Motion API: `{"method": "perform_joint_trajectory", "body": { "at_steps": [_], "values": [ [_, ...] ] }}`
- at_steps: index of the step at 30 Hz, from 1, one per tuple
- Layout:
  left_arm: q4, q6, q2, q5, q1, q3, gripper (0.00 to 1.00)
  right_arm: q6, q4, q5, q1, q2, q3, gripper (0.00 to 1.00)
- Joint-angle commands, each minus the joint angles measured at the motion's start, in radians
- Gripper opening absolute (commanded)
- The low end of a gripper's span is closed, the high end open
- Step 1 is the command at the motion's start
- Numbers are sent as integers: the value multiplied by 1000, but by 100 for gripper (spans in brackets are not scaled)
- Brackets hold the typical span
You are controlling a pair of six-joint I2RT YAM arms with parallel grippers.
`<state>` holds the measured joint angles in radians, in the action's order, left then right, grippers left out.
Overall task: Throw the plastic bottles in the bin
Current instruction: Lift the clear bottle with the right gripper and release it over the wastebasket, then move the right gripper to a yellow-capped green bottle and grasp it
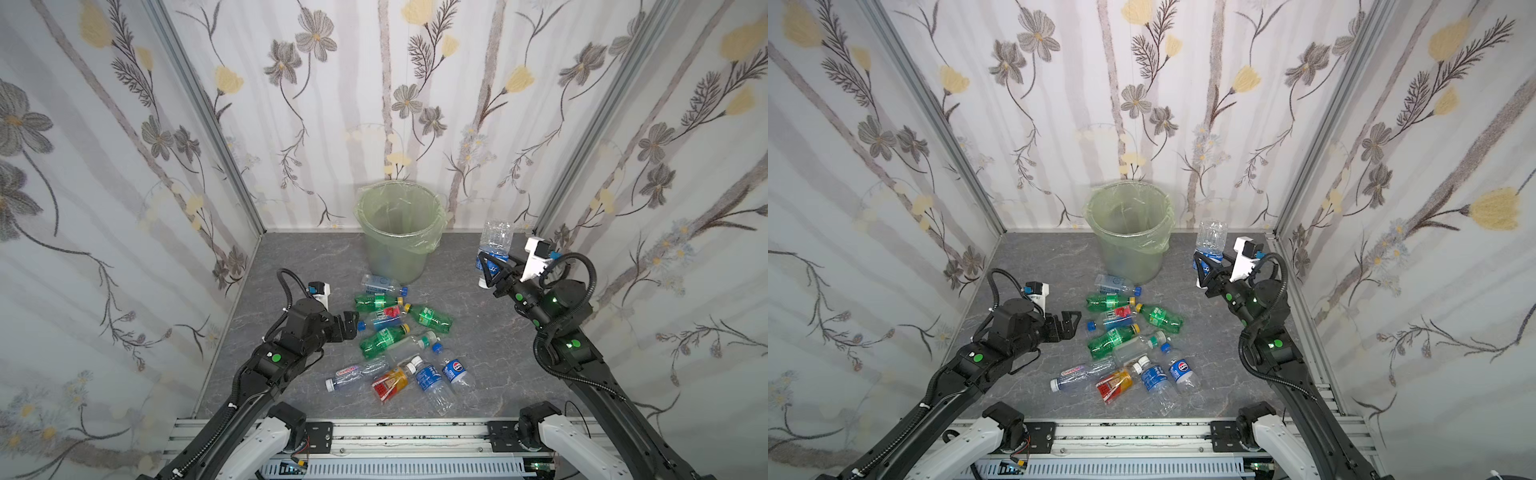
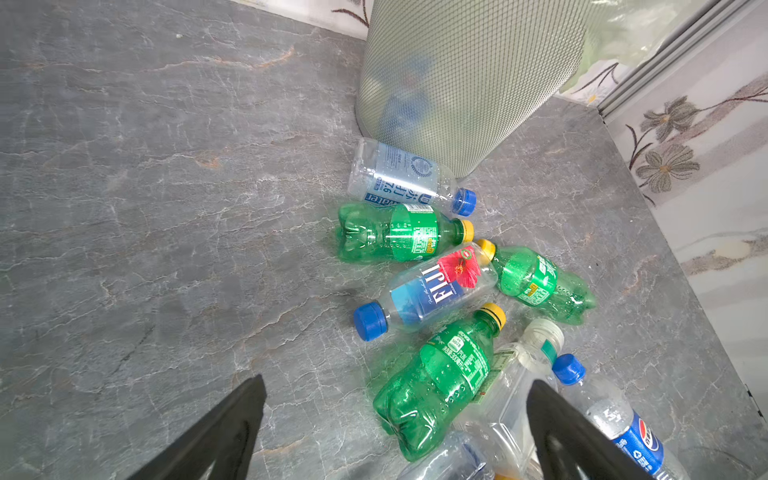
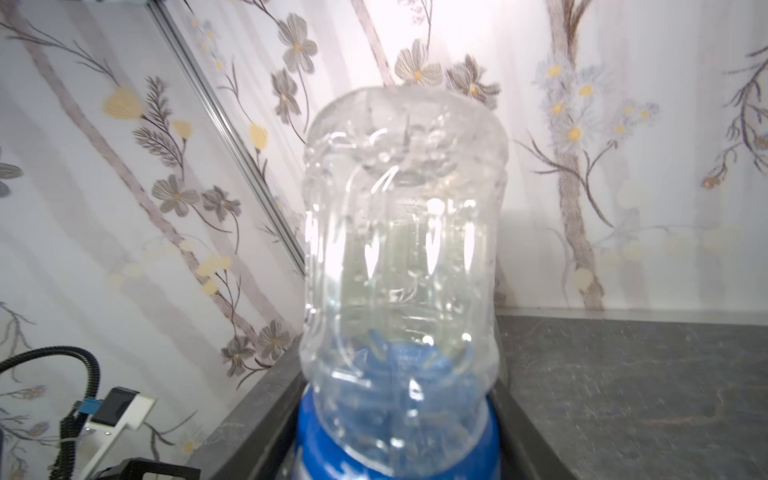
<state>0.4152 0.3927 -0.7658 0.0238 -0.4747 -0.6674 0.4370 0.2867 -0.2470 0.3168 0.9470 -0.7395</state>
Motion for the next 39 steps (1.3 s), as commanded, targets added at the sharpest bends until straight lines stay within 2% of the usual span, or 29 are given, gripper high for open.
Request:
{"method": "perform_joint_trajectory", "body": {
  "at_steps": [1,3,6,10,11,13,14,16,20,27,34,39],
  "values": [
    [-25,1,11,-27,1,5,100,15,60,-21,38,-33,1,50],
    [-26,4,15,-29,0,1,100,14,49,-23,59,-7,-47,51],
    [-29,0,13,1,0,2,100,6,0,-34,83,140,-207,50],
    [-29,1,14,31,-1,13,100,-6,-125,-60,114,480,-573,52],
    [-29,3,18,36,-1,15,100,4,-184,-80,113,592,-702,64],
    [-29,10,26,44,-2,12,100,1,-368,-115,118,828,-964,79],
    [-29,12,28,58,-1,6,100,-7,-455,-123,122,917,-1085,84],
    [-26,17,30,82,-2,-8,100,-17,-538,-124,129,1002,-1193,88],
    [-26,22,42,84,-3,-17,100,-14,-477,-119,134,946,-1081,92],
    [-26,-16,-8,95,-3,-35,100,-131,-456,-94,132,719,-778,92],
    [-13,-132,-90,139,-4,-108,100,-191,-450,-11,128,448,-428,94],
    [3,-199,-146,127,-4,-172,100,-242,-505,16,122,345,-229,91]
  ]
}}
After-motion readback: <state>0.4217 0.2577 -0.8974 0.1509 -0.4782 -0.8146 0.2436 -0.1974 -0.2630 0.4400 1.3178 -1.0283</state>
